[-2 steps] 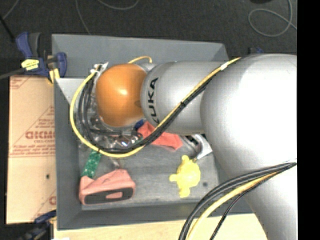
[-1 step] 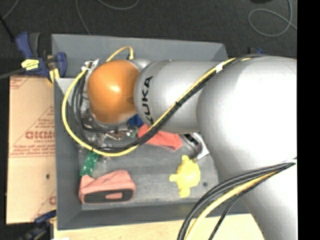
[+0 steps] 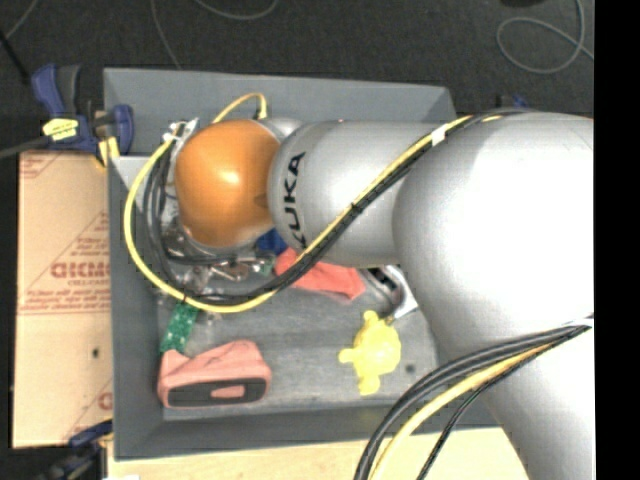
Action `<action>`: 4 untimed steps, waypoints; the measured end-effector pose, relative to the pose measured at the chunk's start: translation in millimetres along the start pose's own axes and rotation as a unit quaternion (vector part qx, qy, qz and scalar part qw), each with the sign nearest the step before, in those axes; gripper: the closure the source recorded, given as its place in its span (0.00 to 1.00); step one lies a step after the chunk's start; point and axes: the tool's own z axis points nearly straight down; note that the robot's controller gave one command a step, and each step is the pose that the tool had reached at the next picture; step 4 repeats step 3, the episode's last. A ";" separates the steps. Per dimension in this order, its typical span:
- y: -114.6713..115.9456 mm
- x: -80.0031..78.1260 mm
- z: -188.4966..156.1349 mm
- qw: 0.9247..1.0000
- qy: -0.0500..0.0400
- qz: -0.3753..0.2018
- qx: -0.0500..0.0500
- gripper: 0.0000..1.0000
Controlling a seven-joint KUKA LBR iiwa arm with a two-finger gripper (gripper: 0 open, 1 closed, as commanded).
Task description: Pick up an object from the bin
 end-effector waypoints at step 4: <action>0.2 0.3 -24.7 1.000 0.000 0.002 -0.001 1.00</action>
Offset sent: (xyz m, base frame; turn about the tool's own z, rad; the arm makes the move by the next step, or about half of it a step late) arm 0.0000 0.0001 0.0263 0.0000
